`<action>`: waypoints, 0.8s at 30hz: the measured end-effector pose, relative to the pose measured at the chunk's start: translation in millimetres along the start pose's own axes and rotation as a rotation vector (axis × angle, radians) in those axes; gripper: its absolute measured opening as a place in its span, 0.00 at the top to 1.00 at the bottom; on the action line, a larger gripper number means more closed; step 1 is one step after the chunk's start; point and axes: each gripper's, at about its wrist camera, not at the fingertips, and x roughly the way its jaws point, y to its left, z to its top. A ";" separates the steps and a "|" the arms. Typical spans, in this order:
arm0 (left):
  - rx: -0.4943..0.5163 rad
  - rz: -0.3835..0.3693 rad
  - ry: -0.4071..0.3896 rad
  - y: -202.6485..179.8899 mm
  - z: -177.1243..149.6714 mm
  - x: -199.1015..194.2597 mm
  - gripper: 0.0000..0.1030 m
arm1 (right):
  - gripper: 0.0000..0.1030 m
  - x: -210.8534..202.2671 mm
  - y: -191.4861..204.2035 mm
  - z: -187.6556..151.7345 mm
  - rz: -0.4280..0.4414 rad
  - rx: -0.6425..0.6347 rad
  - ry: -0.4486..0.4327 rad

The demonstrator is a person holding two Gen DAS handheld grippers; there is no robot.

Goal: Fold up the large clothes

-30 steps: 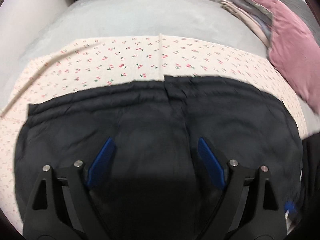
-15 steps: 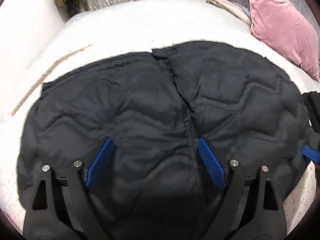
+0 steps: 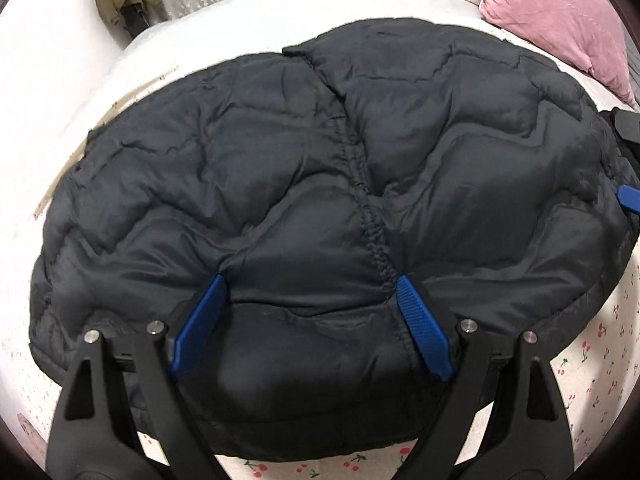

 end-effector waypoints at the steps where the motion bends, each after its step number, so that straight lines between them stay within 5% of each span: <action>1: -0.005 -0.009 -0.011 1.4 0.7 -4.8 0.15 | 0.09 -3.3 -2.6 -0.5 0.012 0.006 0.004; 8: -0.010 -0.042 -0.026 0.5 -8.7 -23.5 0.15 | 0.09 -35.4 -40.5 -13.6 0.026 0.121 -0.037; 16: -0.003 -0.039 0.013 -1.5 -18.3 -11.9 0.15 | 0.09 -27.0 -101.0 -44.8 0.015 0.335 0.018; 24: -0.036 -0.086 0.024 6.1 -18.6 -12.4 0.15 | 0.08 -8.5 -89.8 -47.5 0.077 0.329 -0.007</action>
